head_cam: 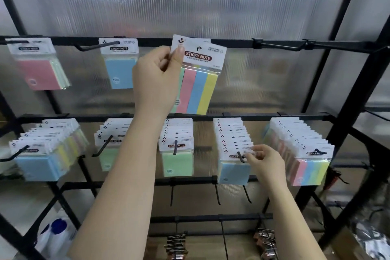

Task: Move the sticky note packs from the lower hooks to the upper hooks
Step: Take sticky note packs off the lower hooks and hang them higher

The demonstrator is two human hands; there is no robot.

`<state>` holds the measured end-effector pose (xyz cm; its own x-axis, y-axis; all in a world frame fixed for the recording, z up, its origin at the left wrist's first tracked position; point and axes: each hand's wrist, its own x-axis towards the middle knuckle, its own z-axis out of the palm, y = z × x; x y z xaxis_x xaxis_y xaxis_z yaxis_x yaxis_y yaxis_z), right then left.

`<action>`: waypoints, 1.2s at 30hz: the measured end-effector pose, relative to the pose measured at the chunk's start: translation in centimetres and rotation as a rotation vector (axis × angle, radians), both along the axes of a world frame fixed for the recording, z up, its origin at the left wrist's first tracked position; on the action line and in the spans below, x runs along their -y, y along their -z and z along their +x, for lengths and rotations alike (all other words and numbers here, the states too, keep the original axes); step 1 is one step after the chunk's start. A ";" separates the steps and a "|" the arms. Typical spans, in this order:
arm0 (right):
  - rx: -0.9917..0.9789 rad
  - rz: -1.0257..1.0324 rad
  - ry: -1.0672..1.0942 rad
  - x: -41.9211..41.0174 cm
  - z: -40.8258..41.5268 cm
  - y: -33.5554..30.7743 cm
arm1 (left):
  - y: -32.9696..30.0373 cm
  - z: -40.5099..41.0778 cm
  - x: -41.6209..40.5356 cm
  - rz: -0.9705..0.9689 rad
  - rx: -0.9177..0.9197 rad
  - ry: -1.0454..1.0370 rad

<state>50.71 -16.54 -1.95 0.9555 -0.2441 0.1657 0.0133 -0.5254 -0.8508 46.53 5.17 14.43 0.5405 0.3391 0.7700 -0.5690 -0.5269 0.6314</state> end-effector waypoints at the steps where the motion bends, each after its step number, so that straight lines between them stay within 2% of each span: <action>1: -0.005 0.001 -0.001 0.0 0.0 0.0 | -0.1 0.1 0.1 -0.006 0.007 0.012; 21: -0.051 0.040 -0.081 0.5 -0.4 0.2 | -0.7 1.2 1.1 -0.202 0.088 -0.081; 36: -0.035 0.103 -0.116 0.6 -0.5 0.4 | 0.6 2.9 1.3 -0.160 0.014 -0.078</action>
